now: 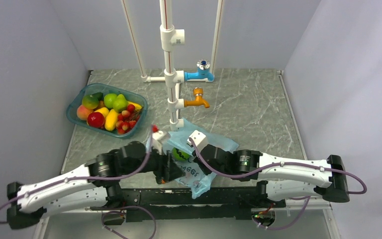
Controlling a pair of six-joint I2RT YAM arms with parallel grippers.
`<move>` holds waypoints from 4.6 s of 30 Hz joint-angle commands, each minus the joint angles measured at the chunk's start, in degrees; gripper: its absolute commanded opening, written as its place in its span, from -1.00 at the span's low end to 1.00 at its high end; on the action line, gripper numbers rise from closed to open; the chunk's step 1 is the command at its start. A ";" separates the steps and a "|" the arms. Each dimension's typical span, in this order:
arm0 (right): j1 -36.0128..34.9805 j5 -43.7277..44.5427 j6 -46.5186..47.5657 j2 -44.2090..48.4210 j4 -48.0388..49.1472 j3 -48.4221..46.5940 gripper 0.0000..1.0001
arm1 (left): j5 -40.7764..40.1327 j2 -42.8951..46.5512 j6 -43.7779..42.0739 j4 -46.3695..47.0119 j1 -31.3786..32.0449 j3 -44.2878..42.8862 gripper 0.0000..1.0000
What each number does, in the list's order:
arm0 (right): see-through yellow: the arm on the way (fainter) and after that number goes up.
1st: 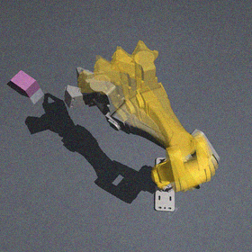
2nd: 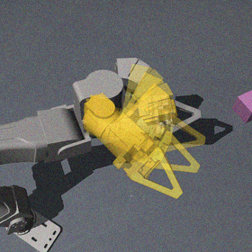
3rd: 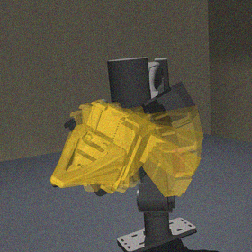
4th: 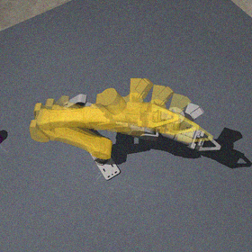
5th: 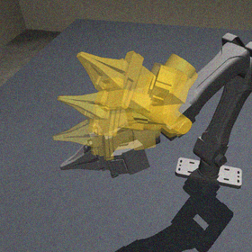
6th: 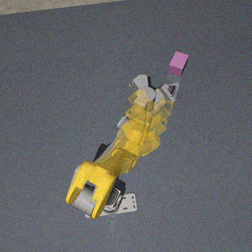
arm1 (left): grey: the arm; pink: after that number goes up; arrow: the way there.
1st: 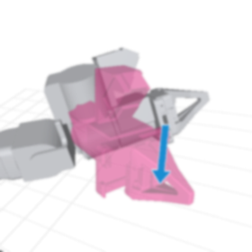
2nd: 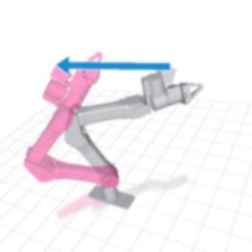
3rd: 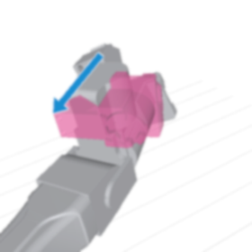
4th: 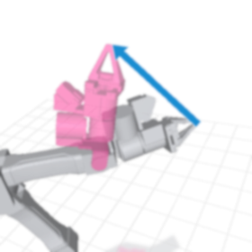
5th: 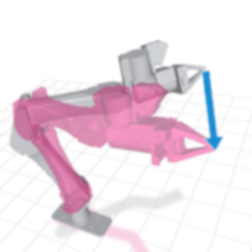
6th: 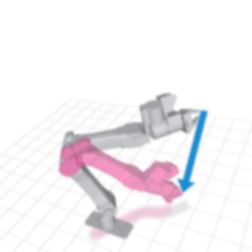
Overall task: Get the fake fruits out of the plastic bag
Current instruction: Take out the fake fruit from the plastic bag, then place the fake fruit in the bin.
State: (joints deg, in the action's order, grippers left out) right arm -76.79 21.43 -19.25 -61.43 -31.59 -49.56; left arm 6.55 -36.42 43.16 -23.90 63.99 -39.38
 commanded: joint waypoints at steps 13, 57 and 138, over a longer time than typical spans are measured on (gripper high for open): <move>0.33 -1.71 -2.19 7.21 0.35 0.05 -1.00 | -38.07 -28.95 5.72 5.54 8.53 -5.69 -0.09; 0.31 -3.38 -2.03 9.58 -1.07 1.42 -1.00 | -59.99 -54.43 26.72 0.22 7.90 -11.64 0.99; 0.33 8.21 -2.90 9.01 0.32 4.62 -1.00 | -54.52 3.88 2.37 -36.20 9.05 -26.07 -1.00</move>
State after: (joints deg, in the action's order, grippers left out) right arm -76.23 29.50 -22.50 -52.88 -32.88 -45.25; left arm -37.08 -31.86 40.29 -50.39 72.90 -66.13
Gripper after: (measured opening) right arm 0.007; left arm 0.755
